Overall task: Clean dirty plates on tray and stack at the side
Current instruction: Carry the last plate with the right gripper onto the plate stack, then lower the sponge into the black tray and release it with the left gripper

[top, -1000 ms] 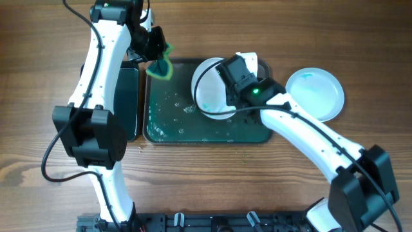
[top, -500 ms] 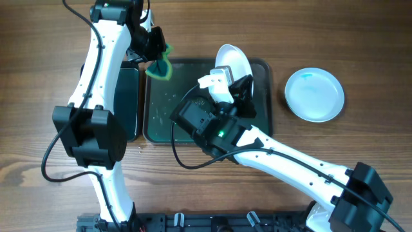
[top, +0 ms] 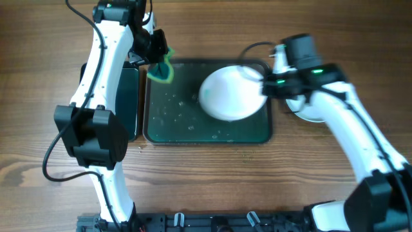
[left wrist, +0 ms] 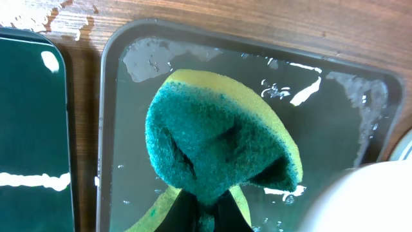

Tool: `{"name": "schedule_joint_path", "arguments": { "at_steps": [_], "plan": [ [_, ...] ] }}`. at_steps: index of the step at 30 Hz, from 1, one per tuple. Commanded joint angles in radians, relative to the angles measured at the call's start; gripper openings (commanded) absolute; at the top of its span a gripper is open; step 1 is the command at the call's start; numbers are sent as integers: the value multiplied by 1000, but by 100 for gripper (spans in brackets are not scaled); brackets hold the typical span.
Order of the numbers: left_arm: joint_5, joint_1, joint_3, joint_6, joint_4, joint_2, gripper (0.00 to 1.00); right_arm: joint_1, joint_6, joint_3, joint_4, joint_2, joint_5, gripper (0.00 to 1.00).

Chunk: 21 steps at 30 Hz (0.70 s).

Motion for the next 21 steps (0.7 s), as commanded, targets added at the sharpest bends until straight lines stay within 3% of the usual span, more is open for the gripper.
{"name": "schedule_joint_path", "arguments": {
  "at_steps": [1, 5, 11, 12, 13, 16, 17, 21],
  "plan": [
    [-53, -6, -29, -13, 6, -1, 4, -211, 9, -32, -43, -117, -2, 4],
    [-53, -6, -29, -13, 12, -1, 4, -509, 29, -240, 79, -167, 87, 4],
    [-64, 8, -29, -13, 5, -10, 4, -575, 76, -494, 374, -163, 214, 6],
    [-65, 19, -29, -13, -2, -17, 4, -575, 76, -520, 430, -162, 197, 20],
    [-73, 42, -29, -13, -13, -36, 4, -575, 63, -535, 478, -162, 151, 50],
    [-169, 124, -29, -12, -99, -89, 4, -569, 10, -515, 492, -162, 2, 93],
    [-184, 167, -29, 27, -149, -100, 4, -558, 6, -472, 439, -163, -34, 99],
    [-184, 280, -81, 122, -214, -97, 4, -505, -41, -250, 208, -164, -31, 99]
  ]
}}
